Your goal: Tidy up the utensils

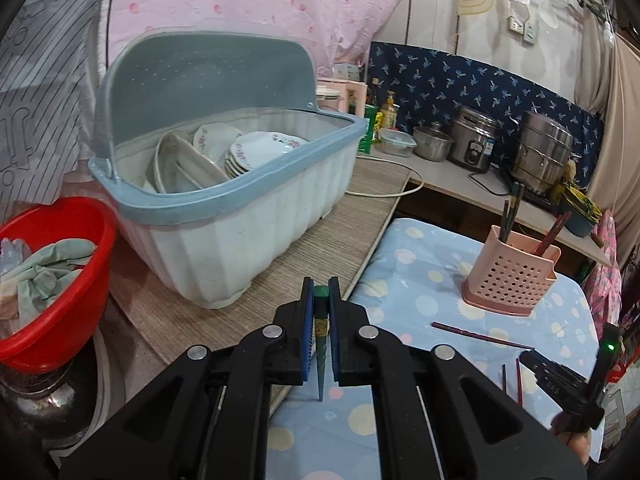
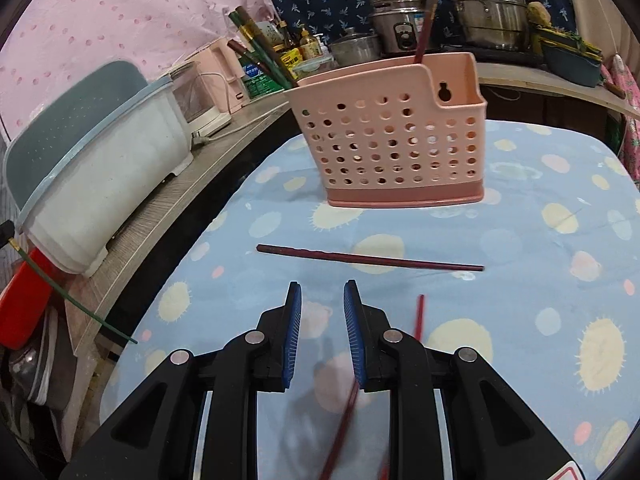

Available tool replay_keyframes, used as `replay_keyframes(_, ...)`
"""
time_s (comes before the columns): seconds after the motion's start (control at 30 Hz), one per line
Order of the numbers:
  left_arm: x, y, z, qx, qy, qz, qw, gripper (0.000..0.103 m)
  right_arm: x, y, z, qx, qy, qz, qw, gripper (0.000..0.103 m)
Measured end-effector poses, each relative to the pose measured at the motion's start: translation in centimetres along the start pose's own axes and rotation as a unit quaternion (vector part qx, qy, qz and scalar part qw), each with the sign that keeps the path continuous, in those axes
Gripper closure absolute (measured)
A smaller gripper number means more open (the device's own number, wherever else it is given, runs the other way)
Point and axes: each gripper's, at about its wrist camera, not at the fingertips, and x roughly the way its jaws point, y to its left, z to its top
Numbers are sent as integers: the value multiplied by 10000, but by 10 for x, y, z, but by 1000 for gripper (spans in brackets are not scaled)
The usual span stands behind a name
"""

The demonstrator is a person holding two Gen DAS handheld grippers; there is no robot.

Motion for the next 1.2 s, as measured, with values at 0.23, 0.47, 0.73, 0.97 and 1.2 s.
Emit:
replay_keyframes(0.23, -3, 20, -3, -111, 35, 113, 9999, 96, 72, 26, 30, -149, 360, 131, 9992, 81)
replay_keyframes(0.47, 3, 31, -4, -195, 126, 171, 9996, 96, 132, 42, 45, -331, 769, 15, 9965, 81)
replay_keyframes(0.73, 1, 26, -7, -162, 105, 33, 9998, 96, 123, 52, 20, -678, 1136, 232, 9909, 80)
replay_keyframes(0.97, -7, 15, -14, -74, 93, -149, 9998, 94, 67, 54, -33, -813, 1168, 335, 9892, 81)
replay_keyframes(1.2, -14, 2, -22, 21, 133, -335, 9993, 93, 16, 44, -75, -380, 817, -44, 9959, 77)
